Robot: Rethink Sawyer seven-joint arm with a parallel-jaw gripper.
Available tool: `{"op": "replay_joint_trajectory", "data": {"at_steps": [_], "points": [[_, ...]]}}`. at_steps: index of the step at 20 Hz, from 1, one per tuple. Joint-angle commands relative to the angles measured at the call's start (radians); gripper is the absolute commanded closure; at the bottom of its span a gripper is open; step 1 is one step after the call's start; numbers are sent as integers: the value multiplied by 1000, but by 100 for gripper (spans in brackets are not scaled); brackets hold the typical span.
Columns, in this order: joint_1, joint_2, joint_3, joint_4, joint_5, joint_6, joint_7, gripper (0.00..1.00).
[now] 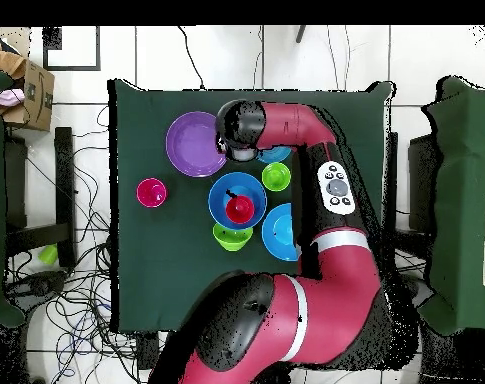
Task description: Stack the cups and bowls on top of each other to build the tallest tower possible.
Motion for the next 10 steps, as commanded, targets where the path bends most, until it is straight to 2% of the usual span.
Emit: {"op": "replay_joint_trajectory", "data": {"at_steps": [1, 6, 10], "points": [[20, 29, 47, 6, 8, 6, -50, 0], [16, 40, 55, 40, 14, -40, -35, 0], [17, 10, 47, 77, 13, -52, -21, 0]]}}
